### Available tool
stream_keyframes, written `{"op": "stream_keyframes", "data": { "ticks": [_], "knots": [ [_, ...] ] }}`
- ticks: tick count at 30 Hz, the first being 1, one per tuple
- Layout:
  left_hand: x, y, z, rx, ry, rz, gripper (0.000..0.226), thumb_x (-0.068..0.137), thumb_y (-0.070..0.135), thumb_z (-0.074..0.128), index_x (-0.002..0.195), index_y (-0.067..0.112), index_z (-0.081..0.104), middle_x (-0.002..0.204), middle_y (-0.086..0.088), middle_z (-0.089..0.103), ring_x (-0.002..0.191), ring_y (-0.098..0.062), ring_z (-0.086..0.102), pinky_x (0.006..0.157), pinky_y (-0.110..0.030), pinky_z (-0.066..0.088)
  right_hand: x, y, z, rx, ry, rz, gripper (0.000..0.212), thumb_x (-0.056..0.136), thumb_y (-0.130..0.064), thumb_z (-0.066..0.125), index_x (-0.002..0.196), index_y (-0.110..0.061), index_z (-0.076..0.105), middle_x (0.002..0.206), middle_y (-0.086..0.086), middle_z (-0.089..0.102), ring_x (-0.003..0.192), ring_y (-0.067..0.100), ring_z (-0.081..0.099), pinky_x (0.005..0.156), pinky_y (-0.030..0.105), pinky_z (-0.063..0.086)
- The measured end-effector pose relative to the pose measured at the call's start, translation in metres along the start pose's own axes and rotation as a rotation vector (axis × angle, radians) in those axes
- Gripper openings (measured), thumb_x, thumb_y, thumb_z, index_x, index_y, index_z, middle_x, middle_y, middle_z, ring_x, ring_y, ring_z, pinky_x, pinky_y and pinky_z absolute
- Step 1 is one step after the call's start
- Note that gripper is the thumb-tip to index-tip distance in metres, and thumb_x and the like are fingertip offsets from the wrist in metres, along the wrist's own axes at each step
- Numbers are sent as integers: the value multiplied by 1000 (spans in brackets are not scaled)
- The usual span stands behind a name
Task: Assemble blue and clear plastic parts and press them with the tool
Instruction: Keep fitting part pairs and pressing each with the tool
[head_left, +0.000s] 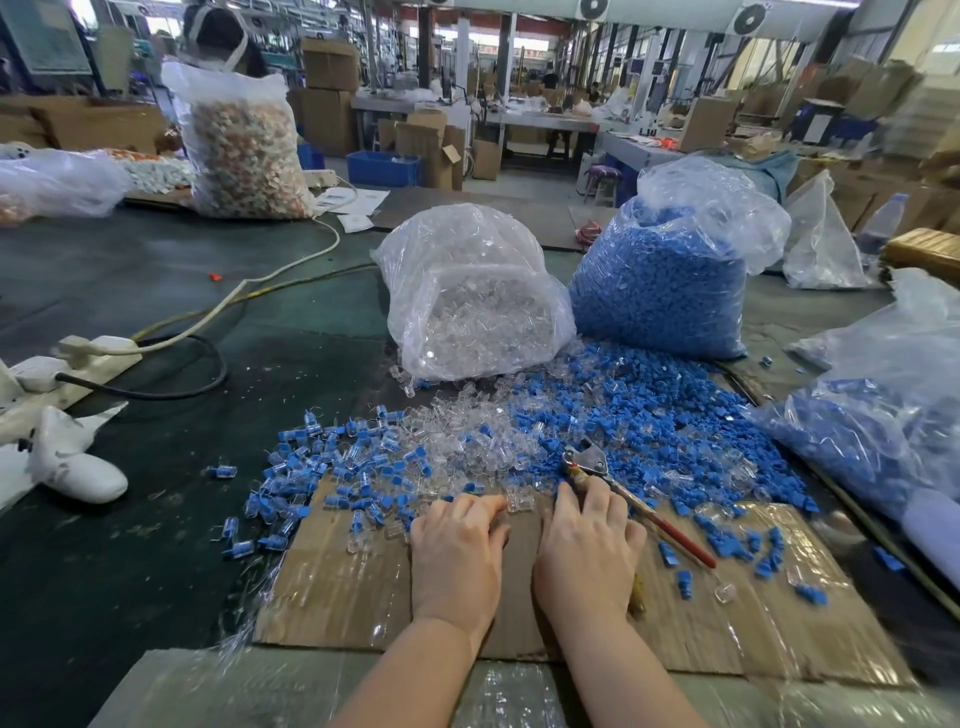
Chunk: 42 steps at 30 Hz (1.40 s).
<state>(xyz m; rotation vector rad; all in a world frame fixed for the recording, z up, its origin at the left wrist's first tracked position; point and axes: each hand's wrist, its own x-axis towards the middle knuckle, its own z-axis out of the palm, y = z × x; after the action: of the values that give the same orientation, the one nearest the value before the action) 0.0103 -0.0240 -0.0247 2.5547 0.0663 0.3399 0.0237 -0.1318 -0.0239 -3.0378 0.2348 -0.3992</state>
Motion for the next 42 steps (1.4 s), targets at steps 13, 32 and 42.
{"op": "stream_keyframes", "data": {
  "ticks": [13, 32, 42],
  "knots": [
    [0, 1, 1, 7, -14, 26, 32, 97, 37, 40, 127, 42, 45, 109, 20, 54, 102, -4, 43, 97, -24, 23, -1, 4, 3, 86, 47, -83, 36, 96, -24, 42, 130, -35, 47, 138, -1, 41, 120, 22, 38, 92, 39, 27],
    [-4, -1, 3, -131, 44, 128, 16, 94, 30, 51, 106, 30, 61, 98, 17, 57, 84, 1, 44, 86, -17, 38, -1, 1, 2, 126, 147, -102, 5, 92, -30, 52, 93, -28, 55, 102, -3, 58, 96, 21, 49, 81, 40, 31],
    [-3, 1, -2, -290, 79, 102, 16, 90, 18, 59, 104, 20, 64, 92, 18, 52, 83, 1, 51, 72, 0, 36, -8, 8, -2, 442, 372, -306, 24, 63, -1, 84, 77, -11, 66, 72, 1, 64, 64, 25, 60, 62, 36, 51]
  ]
}}
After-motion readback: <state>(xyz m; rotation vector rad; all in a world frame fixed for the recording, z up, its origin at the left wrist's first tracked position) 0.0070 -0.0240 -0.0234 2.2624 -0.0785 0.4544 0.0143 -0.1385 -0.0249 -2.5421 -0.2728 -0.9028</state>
